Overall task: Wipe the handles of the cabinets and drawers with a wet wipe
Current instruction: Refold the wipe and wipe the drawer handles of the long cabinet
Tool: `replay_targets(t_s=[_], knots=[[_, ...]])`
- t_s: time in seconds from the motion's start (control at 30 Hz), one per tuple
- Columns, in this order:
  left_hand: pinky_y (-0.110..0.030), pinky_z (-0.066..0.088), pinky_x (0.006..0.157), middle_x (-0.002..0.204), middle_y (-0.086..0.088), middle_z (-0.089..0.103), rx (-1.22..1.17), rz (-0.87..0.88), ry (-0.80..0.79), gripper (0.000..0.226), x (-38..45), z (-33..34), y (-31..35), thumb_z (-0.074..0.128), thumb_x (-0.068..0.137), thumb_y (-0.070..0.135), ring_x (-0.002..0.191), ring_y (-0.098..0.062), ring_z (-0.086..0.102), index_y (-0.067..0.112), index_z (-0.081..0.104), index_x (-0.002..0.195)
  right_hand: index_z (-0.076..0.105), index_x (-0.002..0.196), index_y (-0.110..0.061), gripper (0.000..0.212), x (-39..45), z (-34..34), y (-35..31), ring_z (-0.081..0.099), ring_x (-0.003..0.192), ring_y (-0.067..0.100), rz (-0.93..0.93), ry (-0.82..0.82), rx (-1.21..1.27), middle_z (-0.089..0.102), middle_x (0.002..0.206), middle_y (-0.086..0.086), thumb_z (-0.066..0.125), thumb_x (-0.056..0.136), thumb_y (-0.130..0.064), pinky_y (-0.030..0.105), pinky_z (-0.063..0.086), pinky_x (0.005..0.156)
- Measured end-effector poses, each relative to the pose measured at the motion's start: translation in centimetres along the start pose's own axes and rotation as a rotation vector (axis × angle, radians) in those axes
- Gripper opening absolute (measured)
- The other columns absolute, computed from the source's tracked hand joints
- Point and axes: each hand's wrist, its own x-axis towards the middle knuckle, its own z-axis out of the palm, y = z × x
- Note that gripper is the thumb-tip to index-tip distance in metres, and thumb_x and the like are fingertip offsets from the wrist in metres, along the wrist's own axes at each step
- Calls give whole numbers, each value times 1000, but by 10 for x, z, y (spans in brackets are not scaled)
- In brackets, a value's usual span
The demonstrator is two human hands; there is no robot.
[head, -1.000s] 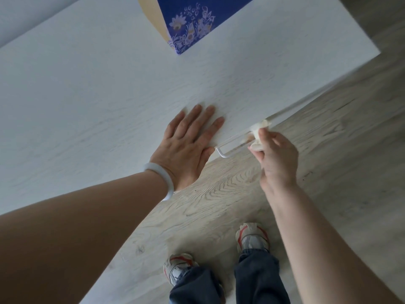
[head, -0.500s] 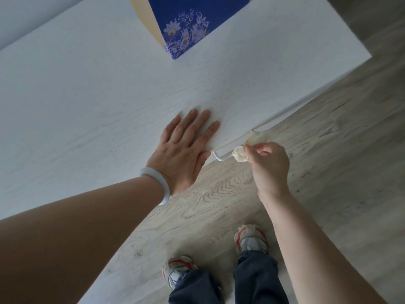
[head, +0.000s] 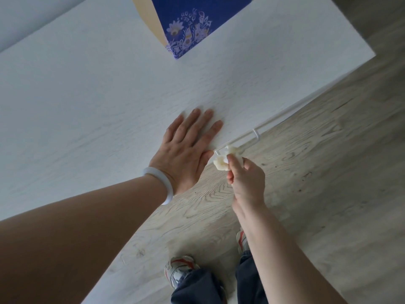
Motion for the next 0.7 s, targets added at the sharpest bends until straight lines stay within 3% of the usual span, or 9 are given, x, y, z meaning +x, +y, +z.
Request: replay_targets(t_s=[0.2,0.33,0.53,0.7], knots=[[-48,13,119,162,-4,9,-4,1,1,56,1,-1,0,24,102,41,149,-24,5,23,13,154,64,70,-13,18,9,6,-7,38,43,3,78,58,165,46,51,-6,70,87,-15,17,32,44],[-48,13,119,162,-4,10,5,4,3,56,0,-2,0,24,102,41,149,-25,6,22,14,154,62,68,-11,20,-11,25,8,40,45,4,208,-42,192,48,50,-6,70,87,-14,15,34,44],[-48,13,119,162,-4,10,2,3,-6,57,0,-1,-1,21,102,43,149,-25,5,23,13,154,67,78,-10,8,0,10,8,44,48,3,190,-147,218,57,61,-3,71,84,-7,17,40,54],[-47,11,120,162,-4,10,-3,0,8,57,0,0,0,28,102,40,149,-24,5,23,13,154,62,87,-5,11,-5,32,11,65,81,14,328,-186,557,65,87,8,67,85,3,21,56,69]])
